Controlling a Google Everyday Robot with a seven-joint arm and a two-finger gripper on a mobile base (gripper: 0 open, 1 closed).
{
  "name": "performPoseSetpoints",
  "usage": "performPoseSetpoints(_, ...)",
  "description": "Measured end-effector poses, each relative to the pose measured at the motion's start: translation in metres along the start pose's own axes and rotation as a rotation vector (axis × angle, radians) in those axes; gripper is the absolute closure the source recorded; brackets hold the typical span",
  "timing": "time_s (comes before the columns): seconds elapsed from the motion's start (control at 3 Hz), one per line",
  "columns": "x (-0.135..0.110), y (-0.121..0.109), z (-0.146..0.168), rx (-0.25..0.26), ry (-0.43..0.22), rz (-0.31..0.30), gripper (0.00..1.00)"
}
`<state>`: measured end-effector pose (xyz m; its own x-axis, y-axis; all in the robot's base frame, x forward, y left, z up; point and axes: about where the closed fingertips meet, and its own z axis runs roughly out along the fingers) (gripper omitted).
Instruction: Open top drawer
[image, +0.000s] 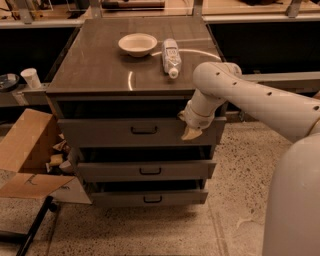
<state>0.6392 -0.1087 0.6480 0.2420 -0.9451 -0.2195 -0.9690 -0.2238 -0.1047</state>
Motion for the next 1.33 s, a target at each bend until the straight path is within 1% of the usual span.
performPoseSetpoints(0.33, -0.0024, -0.0006, -0.0067, 0.011, -0.007, 0.010, 1.00)
performPoseSetpoints(0.67, -0.0024, -0.0006, -0.0067, 0.011, -0.007, 0.010, 0.82)
performPoseSetpoints(1.33, -0.0024, -0.0006, -0.0066, 0.011, -0.007, 0.010, 0.34)
